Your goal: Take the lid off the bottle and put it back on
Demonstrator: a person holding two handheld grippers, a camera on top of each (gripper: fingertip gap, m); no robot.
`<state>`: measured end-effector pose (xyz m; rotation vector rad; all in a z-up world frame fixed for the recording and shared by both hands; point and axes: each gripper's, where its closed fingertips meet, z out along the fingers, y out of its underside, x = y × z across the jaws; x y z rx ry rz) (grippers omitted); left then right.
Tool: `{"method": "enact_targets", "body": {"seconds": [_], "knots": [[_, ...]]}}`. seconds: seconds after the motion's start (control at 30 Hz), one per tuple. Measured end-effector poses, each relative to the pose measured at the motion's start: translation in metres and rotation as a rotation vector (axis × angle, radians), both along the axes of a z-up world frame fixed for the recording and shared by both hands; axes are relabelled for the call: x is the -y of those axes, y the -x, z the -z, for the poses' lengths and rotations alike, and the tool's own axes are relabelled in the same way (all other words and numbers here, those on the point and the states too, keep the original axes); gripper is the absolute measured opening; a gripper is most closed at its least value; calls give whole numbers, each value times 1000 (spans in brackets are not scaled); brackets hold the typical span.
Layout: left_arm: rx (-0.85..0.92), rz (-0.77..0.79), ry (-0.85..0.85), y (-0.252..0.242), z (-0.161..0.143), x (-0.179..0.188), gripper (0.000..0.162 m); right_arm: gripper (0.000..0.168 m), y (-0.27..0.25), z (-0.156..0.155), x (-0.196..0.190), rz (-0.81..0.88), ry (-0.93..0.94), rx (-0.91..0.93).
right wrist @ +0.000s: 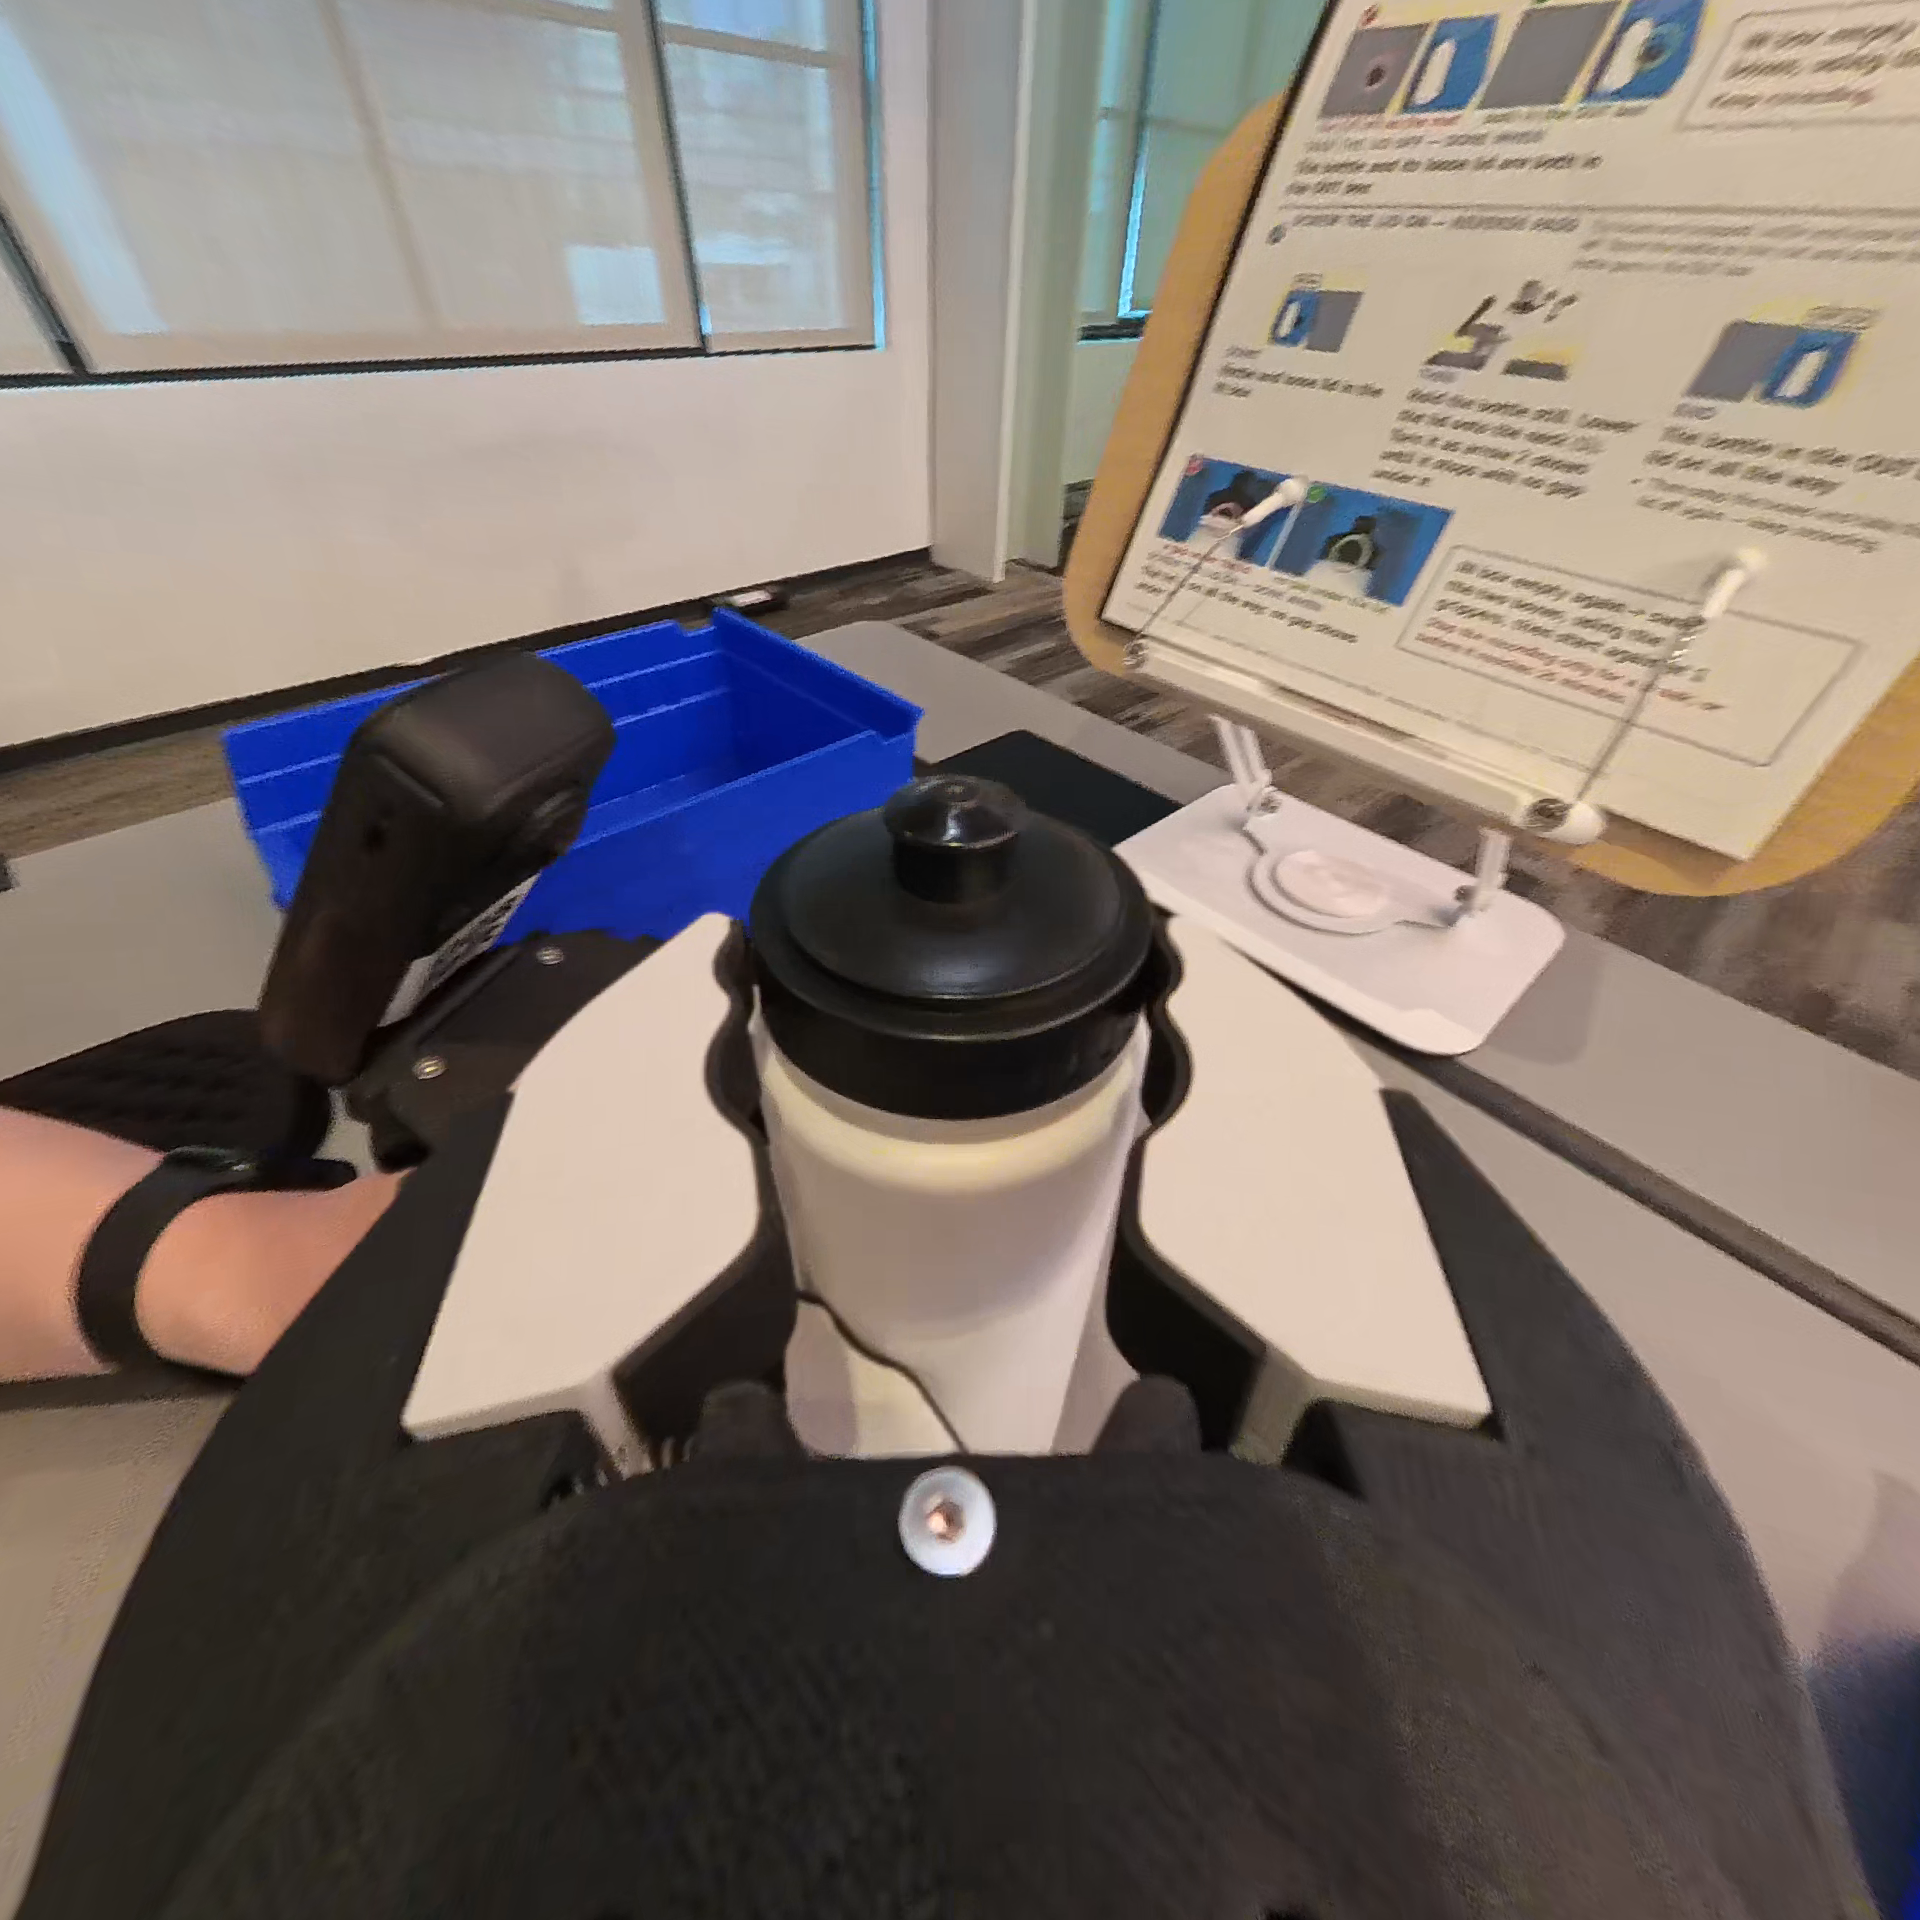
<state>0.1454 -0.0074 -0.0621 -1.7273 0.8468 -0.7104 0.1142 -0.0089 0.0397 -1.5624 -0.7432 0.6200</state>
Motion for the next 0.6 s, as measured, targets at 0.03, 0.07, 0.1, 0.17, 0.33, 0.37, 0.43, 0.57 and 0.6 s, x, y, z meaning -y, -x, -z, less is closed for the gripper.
{"method": "enact_targets", "body": {"seconds": [0.03,0.07,0.1,0.17,0.33,0.37,0.43,0.57,0.6], "knots": [[0,0,3,0,0,1,86,74,0,0,0,-8,-10,6],[-2,5,4,0,0,1,86,74,0,1,1,-30,-5,20],[-4,16,2,0,0,1,86,74,1,1,2,-61,8,33],[-9,51,-1,-1,0,3,86,74,1,1,5,-159,33,28],[-1,258,-2,-12,0,20,86,73,-7,0,23,-505,59,3],[2,319,10,-15,0,27,86,73,-9,0,28,-568,71,-7],[-7,393,1,-19,1,37,86,73,-14,-1,38,-667,85,-27],[-4,538,-7,-23,1,58,86,71,-19,-3,57,-815,95,-72],[-8,565,-2,-24,1,62,86,71,-20,-2,58,-830,107,-83]]}}
